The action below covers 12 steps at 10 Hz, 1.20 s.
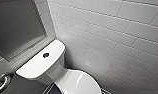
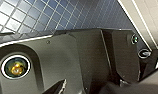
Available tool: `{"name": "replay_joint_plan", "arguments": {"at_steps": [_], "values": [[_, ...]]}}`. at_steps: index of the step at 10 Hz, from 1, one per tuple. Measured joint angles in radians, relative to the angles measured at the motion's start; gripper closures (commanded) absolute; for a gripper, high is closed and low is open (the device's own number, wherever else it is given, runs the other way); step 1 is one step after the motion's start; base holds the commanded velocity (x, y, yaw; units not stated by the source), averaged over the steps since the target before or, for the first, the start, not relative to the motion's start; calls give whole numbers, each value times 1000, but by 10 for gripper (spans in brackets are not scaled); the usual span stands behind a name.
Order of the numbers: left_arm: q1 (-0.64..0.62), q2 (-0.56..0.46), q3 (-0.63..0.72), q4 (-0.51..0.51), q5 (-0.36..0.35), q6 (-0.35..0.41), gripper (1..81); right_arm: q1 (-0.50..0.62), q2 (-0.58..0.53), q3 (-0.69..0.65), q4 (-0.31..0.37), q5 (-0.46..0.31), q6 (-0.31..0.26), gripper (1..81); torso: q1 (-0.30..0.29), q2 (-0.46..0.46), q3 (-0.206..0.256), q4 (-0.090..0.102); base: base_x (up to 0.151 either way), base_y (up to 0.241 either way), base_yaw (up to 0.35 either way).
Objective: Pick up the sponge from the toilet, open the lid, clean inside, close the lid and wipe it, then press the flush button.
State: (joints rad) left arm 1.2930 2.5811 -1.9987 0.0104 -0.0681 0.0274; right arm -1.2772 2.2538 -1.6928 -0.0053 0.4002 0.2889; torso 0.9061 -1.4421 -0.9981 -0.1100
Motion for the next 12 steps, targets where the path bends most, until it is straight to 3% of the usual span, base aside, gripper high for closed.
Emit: {"name": "replay_joint_plan", "arguments": {"at_steps": [7,12], "values": [[-157,-79,153,-1,20,-108,10,-130,57,-60,-7,18,-8,811,0,0,0,0,0,0,0],[-225,-84,184,-25,60,-124,10,-151,97,-84,-8,28,-9,811,0,0,0,0,0,0,0]]}}
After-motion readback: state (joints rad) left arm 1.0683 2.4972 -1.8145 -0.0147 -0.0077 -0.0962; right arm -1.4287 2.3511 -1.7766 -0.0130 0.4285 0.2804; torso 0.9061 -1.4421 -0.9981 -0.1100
